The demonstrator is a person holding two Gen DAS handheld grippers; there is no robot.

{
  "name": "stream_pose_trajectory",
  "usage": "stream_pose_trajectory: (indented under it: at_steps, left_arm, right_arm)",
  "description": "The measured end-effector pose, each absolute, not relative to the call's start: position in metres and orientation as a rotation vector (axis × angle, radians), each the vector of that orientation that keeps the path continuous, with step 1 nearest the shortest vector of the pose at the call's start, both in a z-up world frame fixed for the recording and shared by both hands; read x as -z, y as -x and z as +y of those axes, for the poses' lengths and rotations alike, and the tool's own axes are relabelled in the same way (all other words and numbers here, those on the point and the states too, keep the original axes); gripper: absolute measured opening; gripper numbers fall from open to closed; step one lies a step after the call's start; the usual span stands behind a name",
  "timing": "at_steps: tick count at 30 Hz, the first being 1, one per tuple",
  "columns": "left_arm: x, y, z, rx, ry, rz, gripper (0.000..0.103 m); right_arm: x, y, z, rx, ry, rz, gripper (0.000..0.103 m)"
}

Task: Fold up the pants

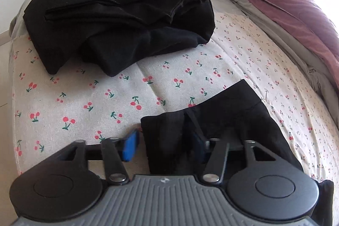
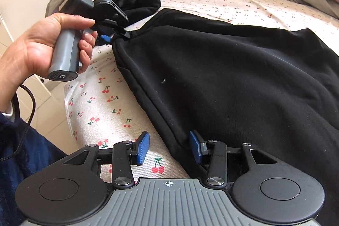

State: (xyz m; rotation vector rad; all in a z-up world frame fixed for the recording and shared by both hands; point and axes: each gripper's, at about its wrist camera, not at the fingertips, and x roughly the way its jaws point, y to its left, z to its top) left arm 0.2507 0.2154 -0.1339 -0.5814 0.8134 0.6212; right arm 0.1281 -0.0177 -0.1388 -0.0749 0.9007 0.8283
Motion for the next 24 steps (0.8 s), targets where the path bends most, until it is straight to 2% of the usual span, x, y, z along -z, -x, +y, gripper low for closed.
stream_pose_trajectory:
  at_steps: [2, 5, 6, 8, 12, 15, 17, 21, 24]
  left_arm:
    - [0.118, -0.239, 0.222, -0.747, 0.549, 0.709, 0.076]
    - [0.084, -0.227, 0.212, -0.872, 0.381, 0.526, 0.078]
    - [0.078, -0.227, 0.207, -0.856, 0.358, 0.493, 0.079]
    - [0.073, -0.239, 0.187, -0.734, 0.306, 0.479, 0.080]
    - [0.093, -0.278, 0.129, -0.396, 0.241, 0.645, 0.080]
    - [0.112, -0.293, 0.075, -0.232, 0.188, 0.747, 0.080]
    - [0.123, -0.299, 0.039, -0.180, 0.108, 0.778, 0.086]
    - [0.148, -0.300, 0.011, -0.200, 0.039, 0.856, 0.089]
    - [0.158, -0.306, 0.013, -0.285, 0.049, 0.869, 0.097]
  right_arm:
    - [0.124, -0.130, -0.045, -0.832, 0.021, 0.864, 0.052]
    - [0.104, -0.137, -0.107, -0.756, -0.075, 0.789, 0.075]
    - [0.102, -0.142, -0.124, -0.715, -0.085, 0.785, 0.077]
    - [0.106, -0.159, -0.165, -0.587, -0.081, 0.816, 0.077]
    - [0.129, -0.191, -0.235, -0.375, -0.050, 0.901, 0.077]
    - [0.141, -0.183, -0.300, -0.327, -0.289, 0.841, 0.077]
    - [0.148, -0.168, -0.330, -0.323, -0.464, 0.831, 0.077]
    - [0.133, -0.142, -0.361, -0.205, -0.317, 0.819, 0.078]
    - [0.137, -0.114, -0.409, -0.102, -0.390, 0.839, 0.077]
